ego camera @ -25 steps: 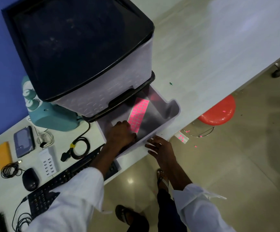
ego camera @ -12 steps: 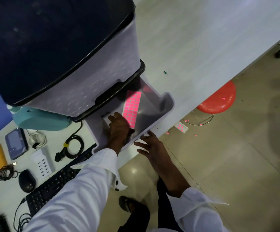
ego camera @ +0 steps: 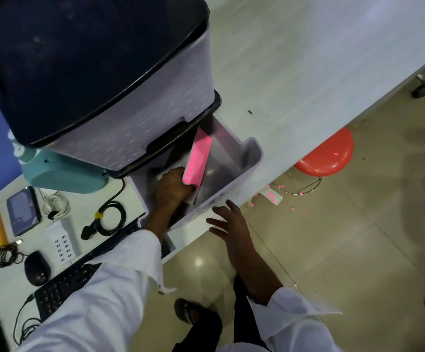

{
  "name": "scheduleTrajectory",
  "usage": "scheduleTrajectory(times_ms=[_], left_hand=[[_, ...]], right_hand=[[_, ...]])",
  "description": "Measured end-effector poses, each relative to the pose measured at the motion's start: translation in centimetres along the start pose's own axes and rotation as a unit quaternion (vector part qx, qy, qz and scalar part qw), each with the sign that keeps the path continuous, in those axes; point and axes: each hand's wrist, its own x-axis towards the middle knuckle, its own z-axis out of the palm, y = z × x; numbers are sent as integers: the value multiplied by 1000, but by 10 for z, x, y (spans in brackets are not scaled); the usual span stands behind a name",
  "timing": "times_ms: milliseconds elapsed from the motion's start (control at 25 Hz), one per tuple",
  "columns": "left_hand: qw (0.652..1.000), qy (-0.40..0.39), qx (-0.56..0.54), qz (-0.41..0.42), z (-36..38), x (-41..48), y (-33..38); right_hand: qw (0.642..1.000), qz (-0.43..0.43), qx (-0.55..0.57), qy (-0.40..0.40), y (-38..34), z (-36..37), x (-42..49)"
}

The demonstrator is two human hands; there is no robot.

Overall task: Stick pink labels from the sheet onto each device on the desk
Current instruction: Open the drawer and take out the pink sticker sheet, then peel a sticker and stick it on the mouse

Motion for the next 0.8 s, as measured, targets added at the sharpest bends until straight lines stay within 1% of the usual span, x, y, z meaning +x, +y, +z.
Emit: scheduleTrajectory(times_ms=[80, 120, 200, 240, 320, 480, 560, 640, 720, 800], left_hand=[[998, -2, 26, 56, -23, -23, 1], [996, -2, 39, 76, -33, -35, 0], [994, 15, 45, 96, -57, -65, -6], [994, 27, 29, 101, -68, -80, -13], [993, 37, -48, 105, -88, -110, -29], [980, 39, -180, 73, -106, -145, -73], [974, 43, -216, 55, -103, -153, -96], [969, 58, -238, 29, -99, -160, -114], [958, 71, -277, -5, -94, -166, -130], [936, 82, -339, -43, -88, -172, -146]], right_hand=[[997, -37, -26, 64, 6, 9, -15], [995, -65, -34, 75, 10, 14, -23], [990, -113, -63, 65, 20, 29, -34], [987, -126, -76, 62, 24, 36, -36], [986, -129, -86, 61, 29, 50, -38], [989, -129, -65, 43, 25, 75, -31], [989, -132, -59, 36, 16, 89, -23], [987, -136, -76, 26, 9, 103, -10], [985, -146, -87, 12, 4, 116, 5], [983, -158, -96, -1, 1, 129, 17]])
